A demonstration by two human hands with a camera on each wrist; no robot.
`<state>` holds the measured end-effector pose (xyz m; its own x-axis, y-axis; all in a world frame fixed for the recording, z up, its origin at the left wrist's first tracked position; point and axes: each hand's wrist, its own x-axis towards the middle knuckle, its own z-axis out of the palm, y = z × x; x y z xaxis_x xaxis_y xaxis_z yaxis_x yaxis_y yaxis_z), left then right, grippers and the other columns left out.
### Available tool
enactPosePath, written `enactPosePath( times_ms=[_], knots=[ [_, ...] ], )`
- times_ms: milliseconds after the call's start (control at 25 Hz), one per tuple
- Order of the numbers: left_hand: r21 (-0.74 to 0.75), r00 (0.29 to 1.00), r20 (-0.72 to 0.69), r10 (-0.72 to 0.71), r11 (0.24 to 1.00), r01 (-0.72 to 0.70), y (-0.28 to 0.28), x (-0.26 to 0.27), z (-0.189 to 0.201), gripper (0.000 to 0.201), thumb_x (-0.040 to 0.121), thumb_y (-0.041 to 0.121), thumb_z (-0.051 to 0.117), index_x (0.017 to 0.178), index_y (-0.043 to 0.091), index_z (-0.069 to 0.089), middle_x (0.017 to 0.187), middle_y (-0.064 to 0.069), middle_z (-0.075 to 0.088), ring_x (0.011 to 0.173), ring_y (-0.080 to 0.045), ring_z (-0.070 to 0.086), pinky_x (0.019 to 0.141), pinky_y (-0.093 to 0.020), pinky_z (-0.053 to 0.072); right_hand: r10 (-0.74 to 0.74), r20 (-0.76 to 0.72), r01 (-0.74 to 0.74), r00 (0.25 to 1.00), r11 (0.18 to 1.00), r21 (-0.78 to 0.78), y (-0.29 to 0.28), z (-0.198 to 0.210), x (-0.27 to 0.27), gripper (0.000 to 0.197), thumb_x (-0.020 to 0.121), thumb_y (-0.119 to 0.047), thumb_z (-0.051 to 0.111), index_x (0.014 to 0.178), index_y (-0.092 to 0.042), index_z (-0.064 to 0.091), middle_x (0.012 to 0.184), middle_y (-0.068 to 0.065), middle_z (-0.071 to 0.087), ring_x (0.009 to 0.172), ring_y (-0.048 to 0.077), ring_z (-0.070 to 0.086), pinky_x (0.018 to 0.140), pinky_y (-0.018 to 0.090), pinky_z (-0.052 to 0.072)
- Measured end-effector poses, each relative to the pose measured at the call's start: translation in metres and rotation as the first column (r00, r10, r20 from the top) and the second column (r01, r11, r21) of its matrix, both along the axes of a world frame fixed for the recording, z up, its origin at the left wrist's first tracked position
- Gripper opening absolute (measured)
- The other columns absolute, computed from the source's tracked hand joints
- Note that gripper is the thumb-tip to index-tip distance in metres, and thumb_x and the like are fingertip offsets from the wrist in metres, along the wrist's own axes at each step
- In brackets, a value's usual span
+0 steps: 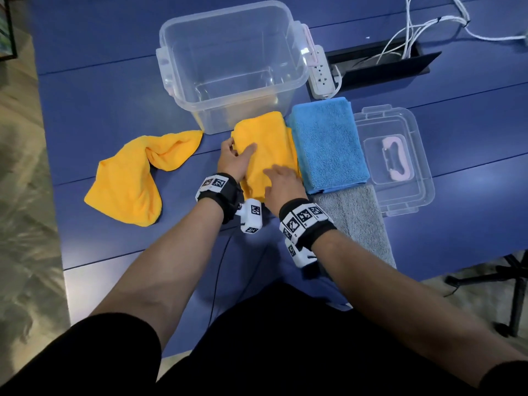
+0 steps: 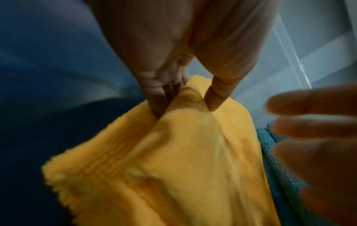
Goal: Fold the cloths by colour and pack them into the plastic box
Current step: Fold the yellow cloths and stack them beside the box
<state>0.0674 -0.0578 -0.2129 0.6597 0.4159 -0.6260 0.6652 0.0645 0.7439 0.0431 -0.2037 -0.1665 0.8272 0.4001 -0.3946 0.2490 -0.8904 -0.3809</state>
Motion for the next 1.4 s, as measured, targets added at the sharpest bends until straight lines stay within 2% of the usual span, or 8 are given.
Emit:
enactPosePath(
  times_ms=[200, 440, 600, 760, 920, 1120, 1280, 1400],
  knots=[
    [0.015, 0.985, 0.130, 0.114, 0.993, -0.117, 0.013, 0.006, -0.002, 0.023, 0.081, 0.015, 0.065, 0.081, 0.022, 0.043, 0.074, 0.006, 0.041, 0.063, -0.012, 0.039, 0.064, -0.030, 0.036, 0.093, -0.054, -0.096, 0.994, 0.993, -0.067, -0.005, -0.004, -0.006, 0.058, 0.082, -0.012, 0.061, 0.138, -0.022, 0.047, 0.148, 0.003, 0.037, 0.136, 0.025, 0.030, 0.109, 0.041, 0.029],
    [-0.326, 0.968, 0.145, 0.207, 0.933, -0.151, 0.016, 0.030, 0.013, 0.043, 0.069, -0.002, 0.072, 0.095, 0.021, 0.047, 0.101, -0.006, 0.061, 0.093, -0.025, 0.060, 0.092, -0.047, 0.050, 0.167, -0.040, -0.170, 0.985, 0.980, -0.100, -0.008, -0.008, 0.006, 0.056, 0.076, -0.004, 0.061, 0.127, -0.024, 0.053, 0.132, 0.003, 0.046, 0.126, 0.027, 0.036, 0.098, 0.041, 0.038],
    [-0.644, 0.896, 0.150, 0.418, 0.729, -0.233, 0.015, 0.033, 0.020, 0.037, 0.070, -0.015, 0.048, 0.085, 0.018, 0.042, 0.104, -0.011, 0.070, 0.103, -0.031, 0.059, 0.096, -0.044, 0.047, 0.197, -0.017, -0.197, 0.980, 0.973, -0.124, -0.010, -0.007, 0.003, 0.054, 0.075, -0.005, 0.058, 0.126, -0.023, 0.054, 0.132, 0.002, 0.045, 0.124, 0.027, 0.036, 0.097, 0.039, 0.036],
    [-0.288, 0.980, 0.168, 0.109, 0.956, -0.057, 0.019, 0.041, 0.028, 0.036, 0.059, 0.031, 0.072, 0.091, 0.017, 0.064, 0.094, 0.001, 0.064, 0.090, -0.017, 0.059, 0.081, -0.029, 0.047, 0.194, 0.008, -0.193, 0.981, 0.977, -0.091, -0.014, -0.014, -0.006, 0.058, 0.077, -0.002, 0.056, 0.129, -0.028, 0.054, 0.134, 0.000, 0.044, 0.125, 0.025, 0.035, 0.096, 0.039, 0.035],
    [-0.234, 0.969, 0.025, -0.245, 0.941, 0.244, 0.019, 0.069, 0.034, 0.051, 0.054, 0.053, 0.081, 0.097, 0.026, 0.075, 0.100, 0.003, 0.071, 0.098, -0.019, 0.066, 0.092, -0.032, 0.050, 0.186, 0.034, -0.184, 0.982, 0.981, -0.069, -0.014, -0.016, -0.007, 0.056, 0.075, -0.001, 0.054, 0.124, -0.028, 0.057, 0.132, -0.001, 0.046, 0.123, 0.027, 0.037, 0.096, 0.039, 0.035],
    [-0.444, 0.967, 0.255, 0.001, 0.888, 0.116, 0.003, 0.071, 0.043, 0.028, 0.074, -0.016, 0.051, 0.073, 0.012, 0.048, 0.098, -0.016, 0.067, 0.088, -0.017, 0.069, 0.082, -0.028, 0.053, 0.224, 0.028, -0.220, 0.974, 0.969, -0.111, -0.015, -0.015, -0.006, 0.053, 0.078, -0.003, 0.052, 0.127, -0.022, 0.053, 0.133, 0.000, 0.043, 0.124, 0.028, 0.035, 0.098, 0.041, 0.037],
    [-0.109, 0.969, 0.176, 0.175, 0.981, -0.158, 0.001, 0.057, 0.040, 0.009, 0.088, 0.025, 0.061, 0.084, 0.017, 0.061, 0.095, -0.003, 0.065, 0.081, -0.014, 0.059, 0.072, -0.026, 0.047, 0.212, 0.051, -0.204, 0.976, 0.970, -0.128, -0.016, -0.020, -0.011, 0.058, 0.076, -0.008, 0.057, 0.132, -0.015, 0.046, 0.137, 0.003, 0.040, 0.126, 0.028, 0.034, 0.100, 0.043, 0.038],
    [0.365, 0.912, 0.306, 0.273, 0.851, -0.377, -0.007, 0.031, 0.032, 0.028, 0.088, 0.042, 0.062, 0.101, 0.018, 0.058, 0.103, 0.002, 0.059, 0.092, -0.015, 0.054, 0.084, -0.031, 0.044, 0.175, 0.068, -0.170, 0.982, 0.983, -0.076, -0.014, -0.021, -0.015, 0.064, 0.072, -0.018, 0.069, 0.132, -0.021, 0.046, 0.135, 0.003, 0.043, 0.123, 0.028, 0.036, 0.099, 0.045, 0.039]
  ],
)
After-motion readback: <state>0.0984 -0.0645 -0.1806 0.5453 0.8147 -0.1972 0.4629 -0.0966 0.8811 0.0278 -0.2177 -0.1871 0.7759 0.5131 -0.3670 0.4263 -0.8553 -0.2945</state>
